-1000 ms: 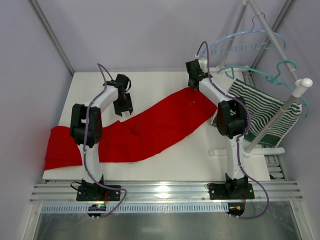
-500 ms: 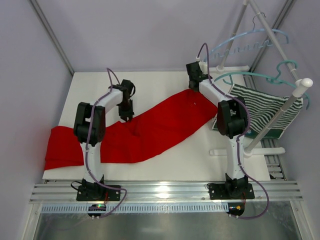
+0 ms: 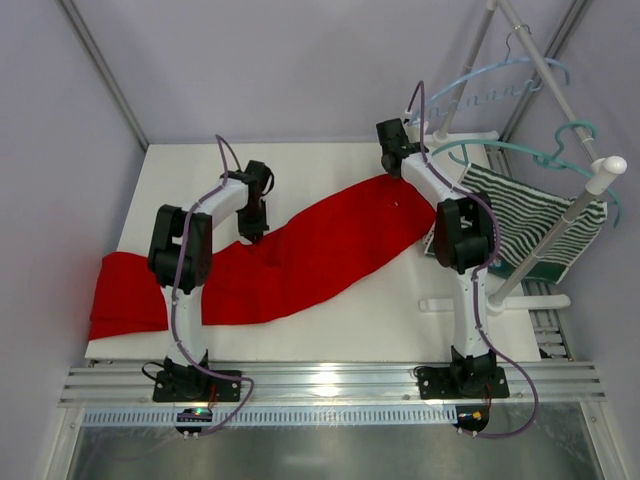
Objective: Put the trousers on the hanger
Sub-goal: Fold the trousers
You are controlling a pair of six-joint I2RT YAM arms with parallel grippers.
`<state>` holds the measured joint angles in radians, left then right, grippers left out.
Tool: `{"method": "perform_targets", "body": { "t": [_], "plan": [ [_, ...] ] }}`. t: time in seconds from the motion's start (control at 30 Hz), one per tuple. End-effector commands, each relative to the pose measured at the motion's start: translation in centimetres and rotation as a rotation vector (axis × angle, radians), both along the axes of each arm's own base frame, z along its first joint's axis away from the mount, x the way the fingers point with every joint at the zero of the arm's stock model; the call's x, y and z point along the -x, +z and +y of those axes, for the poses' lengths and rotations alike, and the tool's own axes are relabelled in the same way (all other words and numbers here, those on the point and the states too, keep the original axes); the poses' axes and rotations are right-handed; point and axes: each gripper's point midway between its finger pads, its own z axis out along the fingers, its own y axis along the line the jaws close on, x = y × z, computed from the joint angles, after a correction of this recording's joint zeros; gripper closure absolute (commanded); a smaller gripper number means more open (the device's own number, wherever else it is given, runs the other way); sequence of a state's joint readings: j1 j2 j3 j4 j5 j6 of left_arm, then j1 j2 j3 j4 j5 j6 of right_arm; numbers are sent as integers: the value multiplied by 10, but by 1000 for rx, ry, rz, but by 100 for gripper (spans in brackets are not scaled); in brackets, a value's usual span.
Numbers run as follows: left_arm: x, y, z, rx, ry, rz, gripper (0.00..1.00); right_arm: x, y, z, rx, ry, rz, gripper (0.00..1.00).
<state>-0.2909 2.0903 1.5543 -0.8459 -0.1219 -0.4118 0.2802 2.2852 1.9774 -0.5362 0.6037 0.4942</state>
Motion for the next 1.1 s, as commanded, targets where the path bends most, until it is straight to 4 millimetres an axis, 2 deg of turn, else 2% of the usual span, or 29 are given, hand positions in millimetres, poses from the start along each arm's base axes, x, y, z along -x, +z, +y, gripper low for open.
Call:
{"method": "perform_targets", "body": {
  "t": [0.0, 0.07, 0.23, 0.33, 0.37, 0.4, 0.43, 0.5, 0.53, 0.57, 0.6, 0.63, 0.67, 0.7, 0.77, 0.8, 0.87, 0.93, 1.07],
  "plan": [
    [47, -37, 25, -103, 18, 191, 100, -14, 20, -31, 45, -136, -81, 96],
    [47, -38, 25, -105, 24, 193, 100, -16, 12, -32, 43, -145, -69, 96],
    [50, -37, 24, -92, 47, 199, 99, -20, 7, -29, 28, -140, -63, 96],
    [42, -25, 18, -47, 64, 179, 78, -25, 7, -17, -2, -53, -51, 96],
    [31, -12, 15, -33, 70, 133, 68, -25, 9, -16, -9, -44, -51, 96],
    [25, -4, 15, -30, 74, 110, 62, -23, 9, -14, -18, -34, -39, 94],
    [22, 5, 17, -31, 77, 98, 58, -22, 18, -12, -31, -24, -52, 88],
    [5, 32, 18, -33, 75, 22, 53, -15, 18, -9, -47, 7, -36, 79],
    [2, 42, 21, -47, 76, 2, 52, -11, 20, -8, -48, 14, -34, 70],
    [-1, 50, 20, -44, 72, -19, 51, -7, 35, -8, -57, 19, -54, 66],
    [-5, 65, 18, -28, 66, -55, 50, 0, 28, -9, -57, 27, -33, 63],
    [-4, 71, 16, -16, 56, -66, 50, 4, 30, -5, -76, 51, -31, 58],
    [-2, 76, 10, 25, 44, -69, 50, 8, 47, -3, -84, 71, -57, 56],
    [-1, 88, 7, 51, 39, -94, 50, 14, 41, 1, -84, 88, -41, 54],
    [12, 88, -7, 132, 6, -74, 50, 26, 49, 6, -99, 117, -39, 52],
    [19, 94, -16, 173, -15, -76, 50, 30, 52, 12, -109, 134, -39, 52],
    [35, 90, -20, 190, -39, -47, 51, 37, 55, 23, -124, 165, -37, 52],
    [51, 87, -22, 180, -66, -37, 51, 45, 63, 30, -119, 182, -41, 52],
    [62, 80, -5, 86, -56, -39, 50, 51, 69, 32, -108, 177, -29, 52]
  ]
}}
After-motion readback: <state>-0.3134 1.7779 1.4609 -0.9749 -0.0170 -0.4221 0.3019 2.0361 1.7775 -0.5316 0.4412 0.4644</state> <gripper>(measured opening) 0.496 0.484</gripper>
